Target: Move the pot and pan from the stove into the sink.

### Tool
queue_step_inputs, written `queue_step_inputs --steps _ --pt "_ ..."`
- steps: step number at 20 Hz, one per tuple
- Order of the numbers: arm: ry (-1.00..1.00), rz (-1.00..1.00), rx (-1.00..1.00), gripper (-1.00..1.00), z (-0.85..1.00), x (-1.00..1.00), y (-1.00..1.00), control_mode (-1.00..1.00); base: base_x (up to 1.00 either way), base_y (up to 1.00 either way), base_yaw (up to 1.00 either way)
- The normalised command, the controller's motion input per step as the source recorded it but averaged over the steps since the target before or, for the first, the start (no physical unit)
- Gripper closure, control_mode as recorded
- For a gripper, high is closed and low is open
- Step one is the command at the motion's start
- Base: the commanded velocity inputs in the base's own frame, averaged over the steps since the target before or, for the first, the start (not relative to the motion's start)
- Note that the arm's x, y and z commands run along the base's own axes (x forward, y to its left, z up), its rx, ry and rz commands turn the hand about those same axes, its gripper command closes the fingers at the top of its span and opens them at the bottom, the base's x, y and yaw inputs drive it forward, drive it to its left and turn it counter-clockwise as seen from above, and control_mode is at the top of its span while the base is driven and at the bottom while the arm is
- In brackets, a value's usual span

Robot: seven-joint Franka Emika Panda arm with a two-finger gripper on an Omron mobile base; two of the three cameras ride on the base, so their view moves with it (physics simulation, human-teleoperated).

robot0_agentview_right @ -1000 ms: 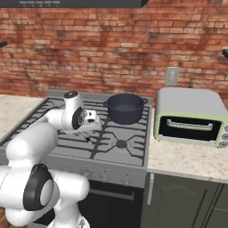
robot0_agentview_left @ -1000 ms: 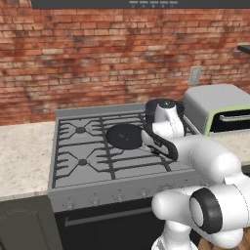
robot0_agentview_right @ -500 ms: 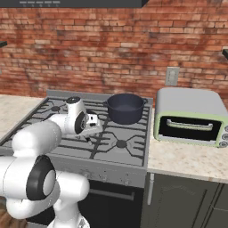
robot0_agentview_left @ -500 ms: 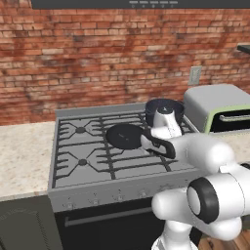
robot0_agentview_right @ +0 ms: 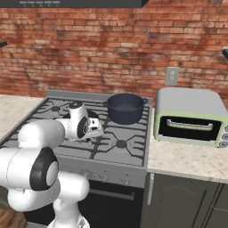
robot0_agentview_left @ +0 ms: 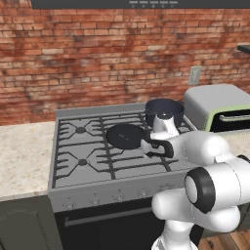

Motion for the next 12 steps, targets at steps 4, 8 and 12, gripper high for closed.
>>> queue_step_inputs --steps 4,8,12 --pt "0.00 0.02 0.00 -1.00 -0.21 0.08 0.00 -1.00 0.00 0.00 0.00" --pt "0.00 0.01 0.00 -1.00 -0.16 0.09 0.00 -1.00 0.00 0.00 0.00" --pt "0.00 0.00 0.00 -1.00 -0.12 0.09 0.00 -1.00 0.00 0.00 0.00"
